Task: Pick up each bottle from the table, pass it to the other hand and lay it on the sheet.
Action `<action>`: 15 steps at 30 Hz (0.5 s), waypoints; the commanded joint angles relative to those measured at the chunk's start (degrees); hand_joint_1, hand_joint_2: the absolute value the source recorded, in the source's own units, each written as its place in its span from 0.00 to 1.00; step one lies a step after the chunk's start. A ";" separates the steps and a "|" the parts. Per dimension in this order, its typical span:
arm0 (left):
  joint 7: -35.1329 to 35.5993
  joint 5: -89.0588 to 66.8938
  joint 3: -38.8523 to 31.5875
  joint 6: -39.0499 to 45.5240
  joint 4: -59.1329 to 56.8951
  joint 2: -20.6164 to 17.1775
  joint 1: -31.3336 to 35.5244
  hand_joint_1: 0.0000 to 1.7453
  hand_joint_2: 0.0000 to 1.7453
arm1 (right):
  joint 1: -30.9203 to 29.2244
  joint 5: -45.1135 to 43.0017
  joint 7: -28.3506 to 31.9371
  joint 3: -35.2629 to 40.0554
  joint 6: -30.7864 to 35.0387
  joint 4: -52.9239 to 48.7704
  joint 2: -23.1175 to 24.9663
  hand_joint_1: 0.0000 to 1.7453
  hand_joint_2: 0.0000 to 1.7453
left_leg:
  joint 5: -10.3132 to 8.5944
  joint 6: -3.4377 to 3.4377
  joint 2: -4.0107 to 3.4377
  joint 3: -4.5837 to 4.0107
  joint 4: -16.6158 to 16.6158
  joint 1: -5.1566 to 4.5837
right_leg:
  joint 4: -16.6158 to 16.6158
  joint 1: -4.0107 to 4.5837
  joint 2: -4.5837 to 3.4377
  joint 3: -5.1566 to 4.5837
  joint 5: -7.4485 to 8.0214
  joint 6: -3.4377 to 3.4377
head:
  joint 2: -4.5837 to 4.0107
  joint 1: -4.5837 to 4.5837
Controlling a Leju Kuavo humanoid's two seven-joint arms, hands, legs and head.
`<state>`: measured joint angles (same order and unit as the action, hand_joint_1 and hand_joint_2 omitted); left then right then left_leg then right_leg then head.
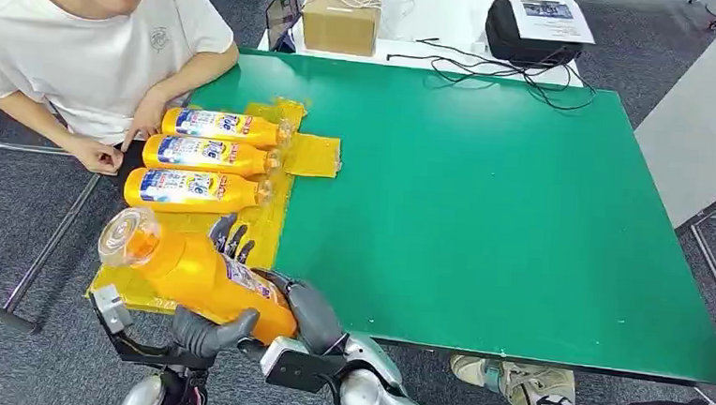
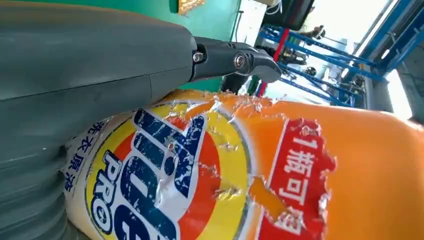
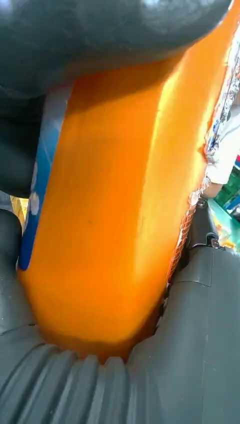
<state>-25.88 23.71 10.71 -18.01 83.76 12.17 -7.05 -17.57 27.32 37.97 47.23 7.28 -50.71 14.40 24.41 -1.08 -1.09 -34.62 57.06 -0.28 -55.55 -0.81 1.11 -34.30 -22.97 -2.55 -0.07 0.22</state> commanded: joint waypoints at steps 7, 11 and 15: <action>1.76 -1.64 -0.42 -1.58 -0.01 0.28 3.90 1.00 1.00 | 3.25 7.33 -6.79 6.33 5.61 7.71 -0.05 1.00 1.00 | 0.02 0.06 0.33 0.19 -0.05 0.09 | 0.08 0.07 0.22 0.26 -0.10 0.07 | 0.00 0.02; 0.35 -5.44 1.35 -0.50 3.67 0.11 2.74 1.00 1.00 | 4.86 8.40 -9.12 2.30 8.35 7.41 1.18 0.00 1.00 | 0.08 0.09 0.37 0.31 -0.05 0.12 | 0.10 0.10 0.19 0.41 -0.15 0.10 | 0.00 0.00; 2.36 -11.09 0.15 6.11 3.76 -1.17 3.91 1.00 1.00 | 6.32 9.79 -8.79 -0.96 14.55 6.64 2.27 0.00 0.00 | 0.06 0.09 0.33 0.17 -0.01 0.10 | 0.04 0.08 0.19 0.26 -0.13 0.09 | 0.00 0.00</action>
<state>-24.79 18.29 9.40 -18.49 85.75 12.13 -8.27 -15.36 35.22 29.59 47.87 16.31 -48.04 15.23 24.41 -1.08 -1.10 -34.62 57.06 -0.29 -55.55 -0.81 1.09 -34.32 -22.97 -2.55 -0.07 0.22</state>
